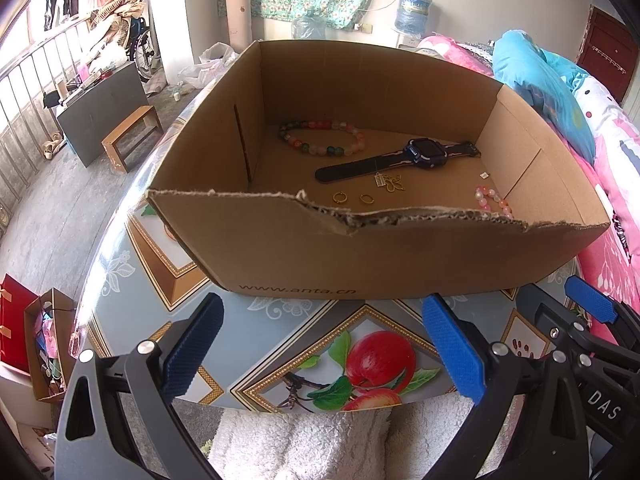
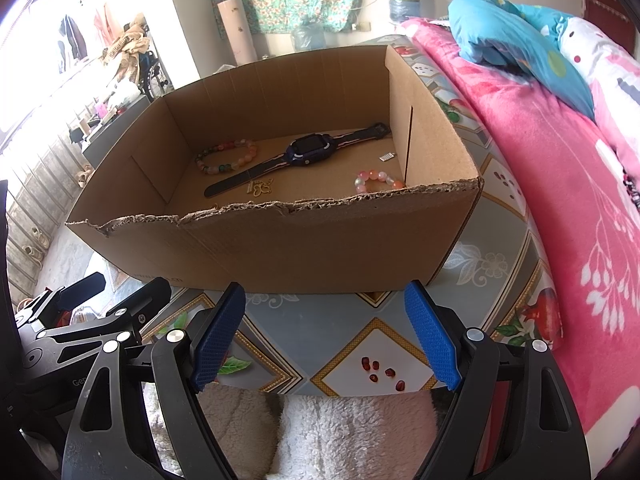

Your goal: Organize jewelry

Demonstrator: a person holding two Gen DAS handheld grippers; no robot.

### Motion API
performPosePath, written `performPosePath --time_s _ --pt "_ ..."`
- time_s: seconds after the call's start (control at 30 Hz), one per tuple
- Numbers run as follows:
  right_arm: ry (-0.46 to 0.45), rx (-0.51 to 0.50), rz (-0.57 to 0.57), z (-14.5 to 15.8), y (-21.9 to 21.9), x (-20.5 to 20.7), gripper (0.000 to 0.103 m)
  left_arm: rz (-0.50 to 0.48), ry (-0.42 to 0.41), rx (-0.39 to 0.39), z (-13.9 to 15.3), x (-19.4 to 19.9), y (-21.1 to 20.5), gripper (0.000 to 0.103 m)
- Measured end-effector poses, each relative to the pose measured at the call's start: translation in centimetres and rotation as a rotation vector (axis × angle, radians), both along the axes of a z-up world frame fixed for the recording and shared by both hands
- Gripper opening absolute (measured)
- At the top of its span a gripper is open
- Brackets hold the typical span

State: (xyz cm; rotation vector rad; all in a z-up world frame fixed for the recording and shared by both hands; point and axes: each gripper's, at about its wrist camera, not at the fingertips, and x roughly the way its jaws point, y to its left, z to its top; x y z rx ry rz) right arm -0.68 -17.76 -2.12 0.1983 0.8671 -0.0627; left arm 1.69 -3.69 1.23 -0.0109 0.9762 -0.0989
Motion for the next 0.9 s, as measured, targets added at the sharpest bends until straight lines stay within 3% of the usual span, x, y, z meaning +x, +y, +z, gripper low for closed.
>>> performPosePath --time_s 0.9 --pt "0.004 0.003 0.0 0.26 0.09 0.23 0.078 0.009 0.004 -0.002 0.03 0.0 -0.15 0.097"
